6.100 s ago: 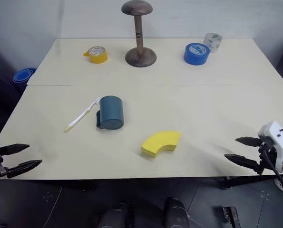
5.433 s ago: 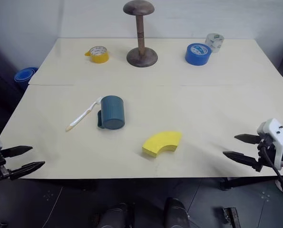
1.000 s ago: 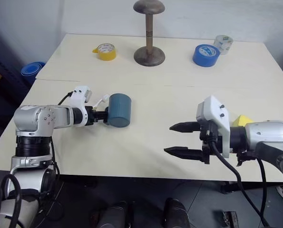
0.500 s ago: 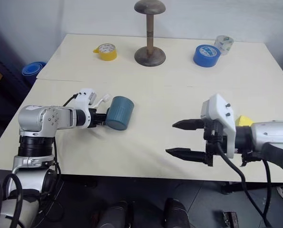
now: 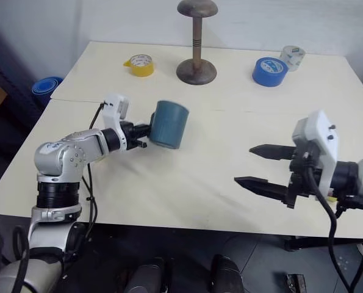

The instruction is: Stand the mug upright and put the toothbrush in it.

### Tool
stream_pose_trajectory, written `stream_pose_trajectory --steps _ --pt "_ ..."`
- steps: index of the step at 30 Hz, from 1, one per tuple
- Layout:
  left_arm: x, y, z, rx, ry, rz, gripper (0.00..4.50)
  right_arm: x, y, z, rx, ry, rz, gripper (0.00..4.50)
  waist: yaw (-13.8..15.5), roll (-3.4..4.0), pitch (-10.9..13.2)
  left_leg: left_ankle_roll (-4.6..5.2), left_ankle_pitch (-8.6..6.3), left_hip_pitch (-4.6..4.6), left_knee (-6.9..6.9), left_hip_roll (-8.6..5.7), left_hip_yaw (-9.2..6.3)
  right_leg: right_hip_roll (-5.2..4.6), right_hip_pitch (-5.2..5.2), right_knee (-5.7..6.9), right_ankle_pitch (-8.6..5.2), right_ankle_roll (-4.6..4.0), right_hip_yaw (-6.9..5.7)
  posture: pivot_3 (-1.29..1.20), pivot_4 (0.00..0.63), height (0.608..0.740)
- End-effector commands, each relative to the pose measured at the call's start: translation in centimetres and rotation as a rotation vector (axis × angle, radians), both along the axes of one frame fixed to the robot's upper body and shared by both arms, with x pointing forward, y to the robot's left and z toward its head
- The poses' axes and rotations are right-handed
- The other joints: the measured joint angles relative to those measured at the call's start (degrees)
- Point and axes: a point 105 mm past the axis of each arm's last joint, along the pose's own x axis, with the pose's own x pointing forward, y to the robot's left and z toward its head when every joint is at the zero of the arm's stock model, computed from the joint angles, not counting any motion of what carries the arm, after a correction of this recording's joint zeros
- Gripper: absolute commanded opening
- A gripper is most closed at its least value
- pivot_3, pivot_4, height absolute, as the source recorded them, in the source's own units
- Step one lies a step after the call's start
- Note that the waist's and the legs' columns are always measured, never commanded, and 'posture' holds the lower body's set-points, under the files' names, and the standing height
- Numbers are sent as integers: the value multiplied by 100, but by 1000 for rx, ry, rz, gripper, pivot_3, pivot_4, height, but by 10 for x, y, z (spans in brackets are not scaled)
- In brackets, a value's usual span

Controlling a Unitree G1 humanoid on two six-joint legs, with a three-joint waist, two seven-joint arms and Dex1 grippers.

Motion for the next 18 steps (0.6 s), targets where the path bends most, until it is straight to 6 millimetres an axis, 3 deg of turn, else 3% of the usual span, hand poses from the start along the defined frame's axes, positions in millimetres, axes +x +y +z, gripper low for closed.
stream_pose_trajectory --steps 1,5,11,18 --pt "-10 -16 14 -1 -224 -21 0 2 -8 7 22 -76 -83 4433 0 0 0 0 0 1 -1 0 1 0 0 -2 0 0 0 0 150 740" --pt "-14 -36 0 99 -448 20 0 11 -15 5 78 -97 -186 4433 -2 0 0 1 0 5 3 -1 14 0 3 -6 1 -1 9 0 150 740" --pt "-14 -62 -27 215 -623 58 0 13 -15 1 123 -90 -241 4433 3 0 0 5 -1 4 4 -1 13 0 2 -8 2 -4 8 0 150 740" --pt "-13 -75 -54 235 -633 54 0 12 -18 -4 128 -78 -275 4433 8 0 0 10 -3 -3 5 -1 11 0 1 -13 2 -3 5 0 150 740"
